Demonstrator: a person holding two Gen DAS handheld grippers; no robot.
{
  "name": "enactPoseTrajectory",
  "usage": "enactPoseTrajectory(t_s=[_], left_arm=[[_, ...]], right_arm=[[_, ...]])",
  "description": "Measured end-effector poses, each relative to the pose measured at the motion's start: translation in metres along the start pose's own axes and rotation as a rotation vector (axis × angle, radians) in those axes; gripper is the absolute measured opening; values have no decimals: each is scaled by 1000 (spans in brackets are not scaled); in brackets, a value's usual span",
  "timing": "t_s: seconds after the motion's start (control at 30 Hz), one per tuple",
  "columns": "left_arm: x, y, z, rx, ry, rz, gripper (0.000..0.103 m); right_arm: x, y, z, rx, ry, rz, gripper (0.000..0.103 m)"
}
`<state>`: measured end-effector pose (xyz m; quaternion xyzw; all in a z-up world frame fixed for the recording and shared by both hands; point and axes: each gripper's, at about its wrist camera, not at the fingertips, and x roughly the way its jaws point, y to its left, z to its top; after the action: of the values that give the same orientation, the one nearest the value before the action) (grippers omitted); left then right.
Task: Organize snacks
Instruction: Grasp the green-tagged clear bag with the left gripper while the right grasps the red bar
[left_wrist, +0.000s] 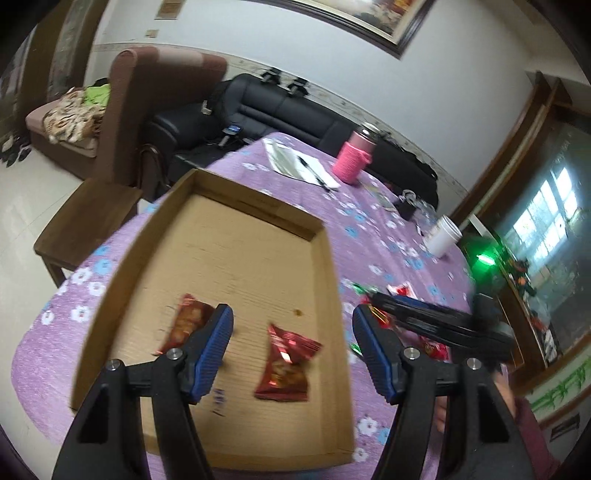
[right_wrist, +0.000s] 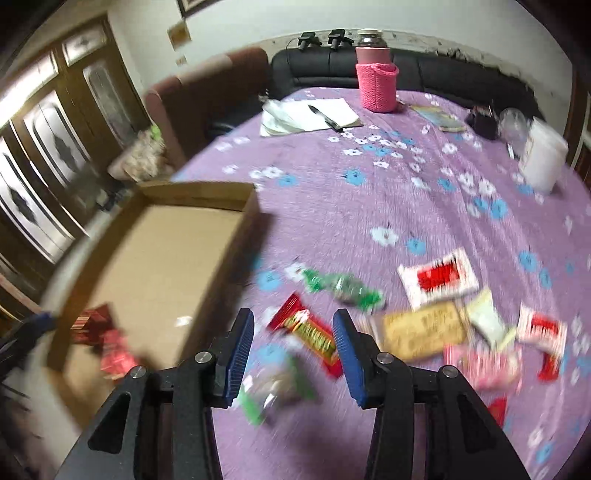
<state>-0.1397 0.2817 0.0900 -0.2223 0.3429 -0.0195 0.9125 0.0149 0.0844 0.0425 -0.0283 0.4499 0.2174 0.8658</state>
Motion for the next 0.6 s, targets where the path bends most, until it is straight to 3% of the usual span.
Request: enactPoseTrajectory(t_s=[0.13,0.17,0.23,0.47,0.6], left_arm=[[1,-17,-6,43,21,-24,67],[1,-20,-7,59,23,-32,67],[4,-28,-9,91,32,-45,67],[29,-73,-20,247,104,-121,67],[56,-109,-30,376,184,-101,67]], right_arm=[[36,0,0,-19,96,-15,46],[36,-3,-4,-11,99,-10,34],[26,-10,-11,5,94,-22,28],[-17,-46,-61,79,124,-3,28],[-39,-69,-85,123,121,7,28]])
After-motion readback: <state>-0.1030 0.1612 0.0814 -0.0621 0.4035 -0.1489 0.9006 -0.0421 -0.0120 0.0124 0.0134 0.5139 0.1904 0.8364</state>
